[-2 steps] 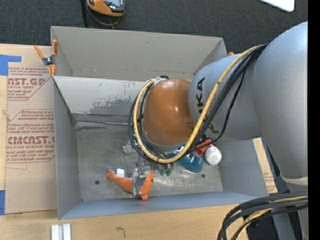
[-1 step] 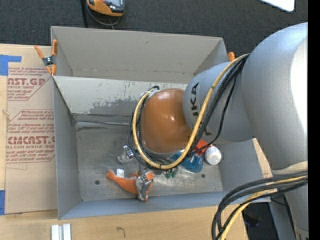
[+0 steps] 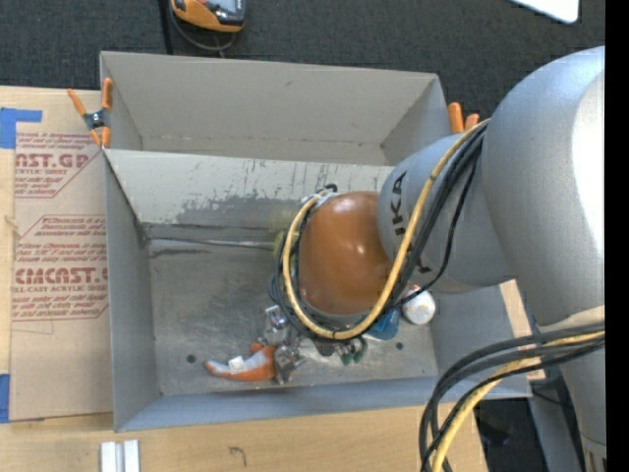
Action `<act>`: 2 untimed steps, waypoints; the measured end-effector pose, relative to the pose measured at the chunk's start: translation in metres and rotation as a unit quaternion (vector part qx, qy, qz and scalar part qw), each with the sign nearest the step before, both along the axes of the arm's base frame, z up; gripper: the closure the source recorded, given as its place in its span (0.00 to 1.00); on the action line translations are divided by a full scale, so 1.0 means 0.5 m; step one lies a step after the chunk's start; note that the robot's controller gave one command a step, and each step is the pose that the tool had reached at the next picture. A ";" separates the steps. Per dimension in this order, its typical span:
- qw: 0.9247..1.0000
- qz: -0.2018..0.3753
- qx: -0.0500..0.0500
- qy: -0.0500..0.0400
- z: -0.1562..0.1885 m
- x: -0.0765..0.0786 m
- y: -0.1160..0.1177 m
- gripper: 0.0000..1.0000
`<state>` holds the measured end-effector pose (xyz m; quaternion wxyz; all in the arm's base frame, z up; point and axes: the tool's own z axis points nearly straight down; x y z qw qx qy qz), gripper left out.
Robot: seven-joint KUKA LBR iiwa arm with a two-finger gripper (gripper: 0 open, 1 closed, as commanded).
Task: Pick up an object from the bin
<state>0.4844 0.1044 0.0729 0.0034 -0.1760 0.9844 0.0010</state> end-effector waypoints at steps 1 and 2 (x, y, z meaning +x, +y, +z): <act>1.000 0.000 0.000 0.000 0.000 0.000 0.000 1.00; 0.991 0.135 -0.003 0.000 0.273 0.006 -0.256 1.00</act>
Offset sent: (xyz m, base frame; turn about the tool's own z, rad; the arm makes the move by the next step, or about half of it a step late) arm 0.0016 -0.1263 0.1352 -0.2748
